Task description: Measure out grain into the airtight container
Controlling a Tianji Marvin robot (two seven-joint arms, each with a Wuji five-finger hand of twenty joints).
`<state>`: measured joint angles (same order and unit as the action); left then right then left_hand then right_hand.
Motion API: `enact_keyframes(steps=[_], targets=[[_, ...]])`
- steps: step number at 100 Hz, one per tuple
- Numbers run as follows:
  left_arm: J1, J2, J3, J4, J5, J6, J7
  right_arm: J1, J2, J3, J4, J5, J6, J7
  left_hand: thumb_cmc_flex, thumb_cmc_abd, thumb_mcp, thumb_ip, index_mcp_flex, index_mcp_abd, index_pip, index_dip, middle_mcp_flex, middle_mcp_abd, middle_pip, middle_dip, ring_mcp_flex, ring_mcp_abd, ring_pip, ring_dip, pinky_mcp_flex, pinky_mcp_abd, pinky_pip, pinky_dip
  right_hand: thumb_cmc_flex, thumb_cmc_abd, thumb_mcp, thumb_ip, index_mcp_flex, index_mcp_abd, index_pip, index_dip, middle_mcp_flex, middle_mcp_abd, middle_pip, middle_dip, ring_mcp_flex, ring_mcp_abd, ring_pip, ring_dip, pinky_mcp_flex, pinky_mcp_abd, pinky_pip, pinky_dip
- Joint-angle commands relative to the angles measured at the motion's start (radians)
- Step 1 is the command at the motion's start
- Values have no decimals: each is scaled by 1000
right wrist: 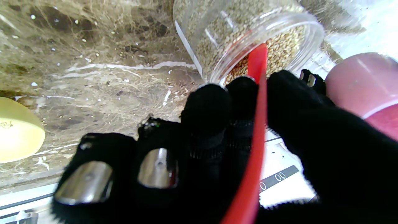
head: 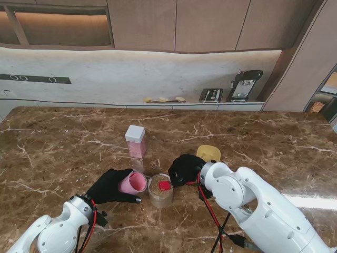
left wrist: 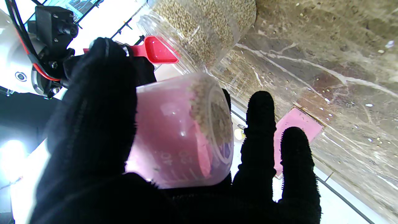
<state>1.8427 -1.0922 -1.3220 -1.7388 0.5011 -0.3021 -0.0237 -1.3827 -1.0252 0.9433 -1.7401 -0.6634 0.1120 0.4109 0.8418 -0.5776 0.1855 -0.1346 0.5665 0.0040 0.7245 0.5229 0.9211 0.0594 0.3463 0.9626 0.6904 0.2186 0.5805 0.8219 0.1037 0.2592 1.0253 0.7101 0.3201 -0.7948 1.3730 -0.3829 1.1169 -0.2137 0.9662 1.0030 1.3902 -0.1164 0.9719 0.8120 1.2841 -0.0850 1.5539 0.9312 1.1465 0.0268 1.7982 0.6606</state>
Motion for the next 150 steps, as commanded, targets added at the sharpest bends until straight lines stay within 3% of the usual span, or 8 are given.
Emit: enact_keyframes(steps=[1, 51, 67, 82, 99, 117, 136, 150], targets=[[5, -2, 3, 1, 1, 2, 0, 4, 1, -8, 11, 6, 7, 24, 213, 252, 326, -21, 226, -203, 196, -1, 130, -51, 86, 21, 12, -24, 14, 7, -16, 7, 4, -3, 28, 37, 81, -8, 30, -96, 55, 13, 55, 11, 27, 3, 39, -127, 41, 44, 40, -63, 114, 12], [8, -1, -3, 1, 11, -2, 0, 42, 0, -52, 36, -15, 9, 20, 212, 253, 324, -21, 227, -207, 195, -1, 131, -54, 85, 20, 13, -25, 13, 6, -12, 9, 6, -2, 12, 119, 13, 4, 1, -128, 6, 56, 50, -35, -18, 17, 40, -73, -146, -90, 5, 39, -49, -108], [7, -1, -2, 2, 9, -2, 0, 38, -1, -46, 37, -25, 2, 11, 214, 252, 325, -21, 227, -205, 195, 0, 130, -53, 85, 19, 14, -24, 13, 6, -14, 9, 4, -2, 18, 160, -23, 11, -13, -130, -15, 78, 47, -13, -229, -35, 38, 28, -371, -230, -25, 87, -170, -185], [5, -1, 1, 5, 8, -2, 0, 34, -2, -44, 35, -30, 11, 6, 213, 253, 324, -21, 226, -206, 195, 0, 130, -53, 84, 20, 12, -25, 12, 6, -15, 7, 3, -3, 20, 144, -10, 8, -14, -116, -7, 70, 53, 25, -308, -87, 39, 71, -396, -272, -9, 74, -113, -164], [4, -1, 3, 6, 7, -1, -1, 32, -6, -47, 37, -20, 33, -5, 215, 253, 323, -21, 226, -204, 195, -1, 128, -54, 84, 21, 10, -24, 12, 7, -17, 7, 2, -3, 27, 119, 8, 4, -22, -95, 19, 36, 61, 70, -239, -115, 35, 64, -227, -238, 19, 16, 31, -115], [5, -1, 2, 6, 9, 0, 2, 37, -5, -55, 36, 2, 61, 4, 217, 253, 321, -20, 225, -205, 195, 0, 127, -54, 83, 21, 9, -23, 12, 7, -19, 7, 1, -4, 47, 115, 2, 6, -44, -62, 42, 8, 65, 108, -184, -168, 39, -136, 51, -95, 49, -64, 199, -26], [4, -1, 4, 8, 8, 0, 3, 39, -4, -57, 32, 13, 78, 17, 217, 254, 320, -20, 226, -205, 195, 0, 127, -52, 83, 22, 8, -23, 12, 7, -21, 6, -1, -4, 60, 115, -12, 12, -71, -39, 35, -33, 68, 82, -58, -154, 37, -87, 119, -53, 55, -56, 250, 37], [4, -2, 5, 8, 9, 0, 4, 35, -5, -51, 28, 16, 82, 15, 216, 253, 319, -20, 227, -206, 196, 1, 129, -54, 83, 22, 10, -23, 13, 7, -21, 6, -1, -4, 95, 105, -43, 27, -127, 14, 37, -215, 64, 53, 32, -120, 37, -72, 125, -45, 53, -29, 232, 52]])
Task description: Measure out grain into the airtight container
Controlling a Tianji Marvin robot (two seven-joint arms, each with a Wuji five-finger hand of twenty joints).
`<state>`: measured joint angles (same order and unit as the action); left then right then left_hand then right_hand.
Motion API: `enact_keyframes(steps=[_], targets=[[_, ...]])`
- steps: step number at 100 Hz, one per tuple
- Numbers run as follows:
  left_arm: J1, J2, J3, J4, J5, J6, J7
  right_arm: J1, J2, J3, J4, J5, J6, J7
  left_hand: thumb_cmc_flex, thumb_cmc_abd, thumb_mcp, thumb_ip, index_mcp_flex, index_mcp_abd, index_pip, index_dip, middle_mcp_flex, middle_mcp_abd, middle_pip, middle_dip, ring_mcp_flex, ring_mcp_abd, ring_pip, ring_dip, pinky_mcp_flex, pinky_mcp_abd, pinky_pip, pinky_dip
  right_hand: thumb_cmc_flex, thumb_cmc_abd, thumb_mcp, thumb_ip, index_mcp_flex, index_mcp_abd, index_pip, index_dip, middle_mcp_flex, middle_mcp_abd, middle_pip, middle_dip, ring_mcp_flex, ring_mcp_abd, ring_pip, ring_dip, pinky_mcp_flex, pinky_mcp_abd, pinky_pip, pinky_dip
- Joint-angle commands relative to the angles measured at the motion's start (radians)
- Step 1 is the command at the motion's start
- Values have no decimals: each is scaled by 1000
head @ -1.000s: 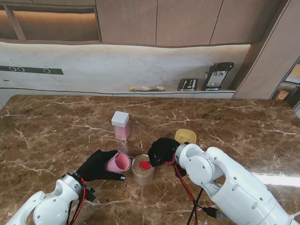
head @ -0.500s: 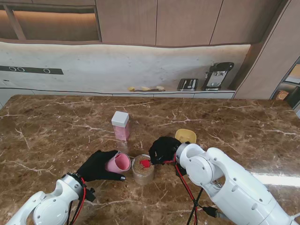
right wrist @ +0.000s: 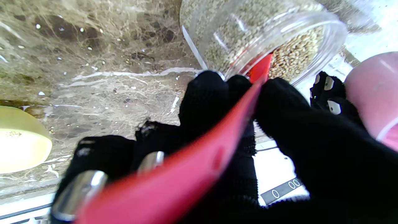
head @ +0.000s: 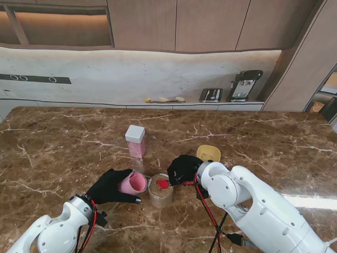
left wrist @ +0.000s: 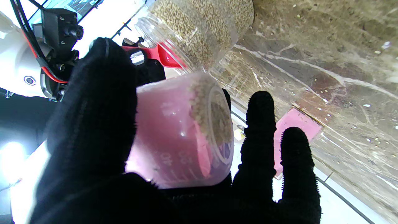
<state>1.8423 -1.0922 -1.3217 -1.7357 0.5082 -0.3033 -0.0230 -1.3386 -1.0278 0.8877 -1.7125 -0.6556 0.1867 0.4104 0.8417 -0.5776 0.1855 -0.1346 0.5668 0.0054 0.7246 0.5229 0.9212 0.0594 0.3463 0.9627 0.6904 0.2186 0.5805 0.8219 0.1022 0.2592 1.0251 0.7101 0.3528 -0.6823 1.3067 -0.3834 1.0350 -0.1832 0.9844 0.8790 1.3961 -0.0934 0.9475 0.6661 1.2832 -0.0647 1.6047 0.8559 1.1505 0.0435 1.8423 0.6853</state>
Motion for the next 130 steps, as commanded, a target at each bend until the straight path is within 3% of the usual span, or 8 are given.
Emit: enact_keyframes(steps=[1, 12, 40, 67, 80, 101, 115, 130], targets=[[4, -2, 4, 5, 1, 1, 3, -10, -2, 5, 1, 8, 6, 14, 217, 253, 319, -20, 227, -208, 196, 1, 129, -54, 83, 21, 11, -23, 13, 7, -19, 6, -1, -4, 65, -7, 20, 29, -50, -13, 20, -107, 58, 29, 59, 28, 38, -93, 74, 30, 49, -43, 186, 28], [4, -2, 5, 6, 2, 2, 4, -12, -3, 8, 5, 6, -5, 7, 216, 254, 319, -20, 227, -208, 195, 1, 129, -55, 83, 21, 10, -23, 13, 7, -20, 7, -2, -4, 79, 3, -12, 42, -79, 11, 12, -223, 56, 10, 66, 52, 38, -115, 62, 33, 44, -26, 164, 19], [3, -2, 7, 8, 1, 1, 4, -7, -6, -5, 22, 9, -25, -11, 216, 254, 319, -20, 226, -209, 194, 1, 129, -56, 82, 21, 12, -25, 12, 6, -23, 8, -7, -7, 82, 6, -28, 45, -76, -1, 8, -248, 51, 3, 66, 67, 39, -129, 59, 37, 43, -22, 152, 13], [3, -2, 5, 8, 2, 0, 6, -10, -7, -6, 17, -4, -11, -17, 216, 254, 319, -20, 225, -209, 194, 1, 128, -55, 81, 21, 9, -24, 10, 6, -24, 8, -9, -8, 63, -20, -57, 69, -132, 35, -24, -356, 51, 9, -23, 52, 40, -126, 11, 27, 38, -26, 112, -14], [4, -2, 4, 8, 2, -1, 5, -15, -4, 3, 7, -17, -13, -6, 217, 254, 319, -20, 226, -208, 194, 1, 127, -55, 80, 21, 10, -25, 11, 6, -24, 8, -10, -8, 17, 11, -133, 93, -167, 89, -128, -425, 46, -6, -83, 65, 41, -137, -25, 9, 34, -37, 81, -45], [4, -2, 5, 9, 1, -1, 6, -17, 3, 12, -7, -18, -35, 24, 218, 254, 319, -20, 226, -206, 194, 1, 126, -54, 79, 21, 8, -25, 10, 6, -26, 7, -17, -12, -28, -42, -209, 166, -115, 110, -313, -319, 42, -25, -160, 126, 42, -146, -64, -19, 27, -30, 44, -81], [5, -2, 4, 9, 1, -2, 6, -14, 3, 7, -4, -33, -41, 20, 218, 254, 318, -20, 225, -207, 193, 0, 126, -54, 79, 21, 7, -24, 10, 6, -26, 7, -18, -13, 10, -150, -202, 148, -100, 98, -303, -293, 41, -38, -156, 138, 42, -161, -63, -17, 27, -40, 41, -83], [4, -3, 2, 9, 1, -3, 7, -13, 1, 2, 1, -53, -47, 9, 220, 252, 319, -20, 227, -207, 194, 1, 126, -55, 78, 20, 8, -24, 11, 6, -26, 7, -19, -13, 56, -263, -165, 78, -83, 74, -271, -273, 42, -53, -137, 164, 42, -182, -50, -6, 28, -50, 46, -78]])
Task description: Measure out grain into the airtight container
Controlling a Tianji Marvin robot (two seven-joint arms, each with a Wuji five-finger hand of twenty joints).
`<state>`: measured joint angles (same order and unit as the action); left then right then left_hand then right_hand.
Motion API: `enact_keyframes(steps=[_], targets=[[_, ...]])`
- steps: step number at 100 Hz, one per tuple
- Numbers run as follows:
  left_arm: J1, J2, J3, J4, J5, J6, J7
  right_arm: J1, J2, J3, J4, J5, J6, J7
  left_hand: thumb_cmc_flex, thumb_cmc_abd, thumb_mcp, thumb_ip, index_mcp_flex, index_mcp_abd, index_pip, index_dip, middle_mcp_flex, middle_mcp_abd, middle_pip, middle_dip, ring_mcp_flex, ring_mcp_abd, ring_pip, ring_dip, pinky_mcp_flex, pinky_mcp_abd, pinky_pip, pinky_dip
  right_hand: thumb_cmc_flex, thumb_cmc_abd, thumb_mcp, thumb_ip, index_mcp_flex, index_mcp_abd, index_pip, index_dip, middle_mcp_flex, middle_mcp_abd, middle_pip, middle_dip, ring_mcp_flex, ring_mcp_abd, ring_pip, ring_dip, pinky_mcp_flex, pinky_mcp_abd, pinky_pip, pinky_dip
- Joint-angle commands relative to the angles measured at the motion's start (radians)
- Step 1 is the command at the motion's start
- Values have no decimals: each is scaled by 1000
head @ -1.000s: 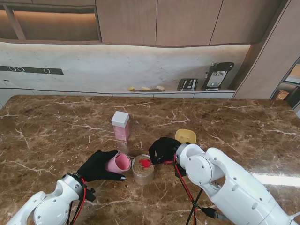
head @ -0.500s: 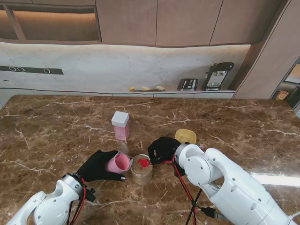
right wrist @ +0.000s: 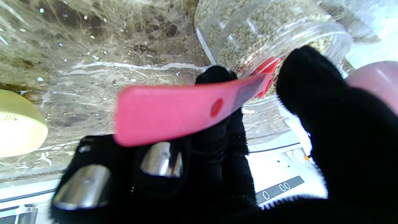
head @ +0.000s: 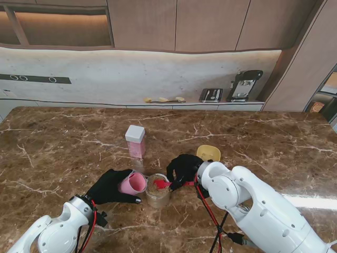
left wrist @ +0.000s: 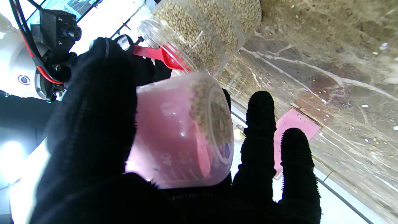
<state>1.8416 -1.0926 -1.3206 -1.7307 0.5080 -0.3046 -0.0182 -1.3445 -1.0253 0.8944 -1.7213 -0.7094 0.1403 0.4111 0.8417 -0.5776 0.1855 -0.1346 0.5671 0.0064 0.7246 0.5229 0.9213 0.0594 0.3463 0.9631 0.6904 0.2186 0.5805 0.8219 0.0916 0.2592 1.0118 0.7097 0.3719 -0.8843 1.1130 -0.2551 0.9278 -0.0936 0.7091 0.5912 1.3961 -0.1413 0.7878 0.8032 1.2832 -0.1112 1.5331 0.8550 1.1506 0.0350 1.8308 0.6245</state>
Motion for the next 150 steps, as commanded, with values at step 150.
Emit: enact_keyframes(steps=[150], targets=[[5, -4, 2, 6, -6, -3, 9, -22, 3, 20, -11, -33, -62, 14, 226, 250, 322, -24, 222, -204, 188, -2, 123, -56, 66, 26, 4, -25, 12, 7, -10, 15, 1, -15, 37, 297, -16, -56, 53, -183, 255, 22, -79, 80, -242, -177, -13, 118, -716, -204, -284, 66, -335, 65]])
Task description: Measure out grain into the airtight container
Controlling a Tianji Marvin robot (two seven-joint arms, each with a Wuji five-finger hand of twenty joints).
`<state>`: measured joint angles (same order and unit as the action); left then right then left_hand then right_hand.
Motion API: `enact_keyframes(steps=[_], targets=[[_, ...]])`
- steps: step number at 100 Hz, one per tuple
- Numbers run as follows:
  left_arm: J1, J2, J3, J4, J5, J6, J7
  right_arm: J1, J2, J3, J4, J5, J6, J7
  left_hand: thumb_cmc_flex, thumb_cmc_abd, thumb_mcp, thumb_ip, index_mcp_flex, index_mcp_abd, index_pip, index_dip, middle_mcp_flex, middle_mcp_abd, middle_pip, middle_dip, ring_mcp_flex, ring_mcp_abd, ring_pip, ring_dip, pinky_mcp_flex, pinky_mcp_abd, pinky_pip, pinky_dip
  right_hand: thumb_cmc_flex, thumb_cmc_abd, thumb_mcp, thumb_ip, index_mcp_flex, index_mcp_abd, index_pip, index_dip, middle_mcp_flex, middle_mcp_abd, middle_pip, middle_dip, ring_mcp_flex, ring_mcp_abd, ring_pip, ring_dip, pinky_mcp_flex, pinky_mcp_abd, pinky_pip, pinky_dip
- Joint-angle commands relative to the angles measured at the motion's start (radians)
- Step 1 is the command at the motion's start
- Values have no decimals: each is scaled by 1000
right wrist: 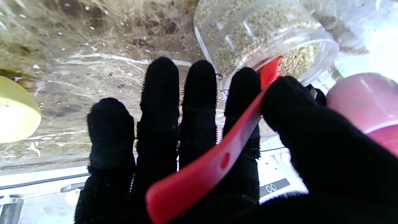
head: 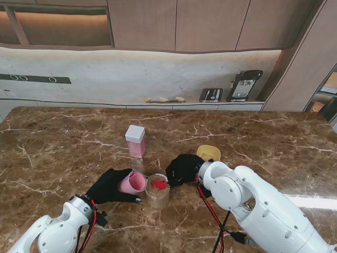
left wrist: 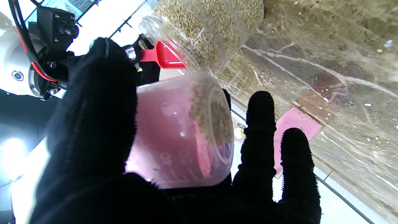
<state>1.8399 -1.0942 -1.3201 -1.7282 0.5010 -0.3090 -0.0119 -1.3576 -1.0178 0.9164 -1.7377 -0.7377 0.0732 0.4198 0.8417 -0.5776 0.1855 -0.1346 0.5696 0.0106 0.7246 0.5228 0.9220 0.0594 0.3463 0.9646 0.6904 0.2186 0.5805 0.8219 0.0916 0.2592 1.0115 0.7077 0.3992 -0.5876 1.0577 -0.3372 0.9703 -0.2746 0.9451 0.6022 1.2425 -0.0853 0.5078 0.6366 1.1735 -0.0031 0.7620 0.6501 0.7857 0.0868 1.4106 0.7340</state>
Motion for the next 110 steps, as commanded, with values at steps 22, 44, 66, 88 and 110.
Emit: enact_keyframes(steps=[22, 44, 66, 88, 110], targets=[[8, -3, 1, 4, 1, 2, 5, -9, -6, -7, 7, 5, 4, -3, 225, 248, 325, -25, 221, -210, 189, -1, 124, -57, 65, 25, 6, -26, 11, 7, -16, 14, -9, -18, 54, -28, 54, 30, 0, 120, 43, -48, 171, 60, 165, 127, 144, -11, 409, 139, 194, -9, 286, -74], [9, -4, 0, 5, 3, 1, 8, -8, -8, -9, 17, 11, -14, -19, 224, 248, 326, -26, 220, -211, 188, 0, 123, -59, 62, 26, 3, -29, 7, 5, -16, 14, -13, -21, 67, -48, 66, 31, 0, 137, 68, -48, 192, 28, 290, 265, 144, -48, 623, 226, 230, -44, 396, -60], [10, -4, 0, 6, 3, -1, 12, -3, -8, -19, 26, -4, -22, -26, 226, 246, 327, -26, 220, -207, 187, -1, 122, -56, 61, 27, 1, -29, 6, 5, -18, 12, -19, -23, 41, -97, 108, 24, 34, 107, 76, 61, 196, 4, 363, 274, 145, -81, 662, 261, 270, -54, 389, -67], [10, -5, -2, 6, 3, -3, 13, 12, -6, -38, 44, -31, -37, -26, 227, 246, 327, -27, 221, -207, 188, -1, 121, -57, 59, 28, -1, -27, 6, 5, -17, 15, -20, -23, -13, -91, 156, 40, 48, 30, 52, 231, 178, -39, 374, 323, 145, -89, 633, 256, 202, -75, 391, -38], [12, -5, -4, 5, 3, -4, 14, 21, -2, -43, 44, -36, -44, -5, 227, 247, 326, -27, 221, -206, 188, -1, 121, -56, 59, 28, 1, -26, 8, 6, -11, 16, -16, -21, -48, -63, 199, 52, 40, -12, -12, 481, -22, -55, 260, 381, -76, -60, 407, 281, -68, -55, 206, 59]])
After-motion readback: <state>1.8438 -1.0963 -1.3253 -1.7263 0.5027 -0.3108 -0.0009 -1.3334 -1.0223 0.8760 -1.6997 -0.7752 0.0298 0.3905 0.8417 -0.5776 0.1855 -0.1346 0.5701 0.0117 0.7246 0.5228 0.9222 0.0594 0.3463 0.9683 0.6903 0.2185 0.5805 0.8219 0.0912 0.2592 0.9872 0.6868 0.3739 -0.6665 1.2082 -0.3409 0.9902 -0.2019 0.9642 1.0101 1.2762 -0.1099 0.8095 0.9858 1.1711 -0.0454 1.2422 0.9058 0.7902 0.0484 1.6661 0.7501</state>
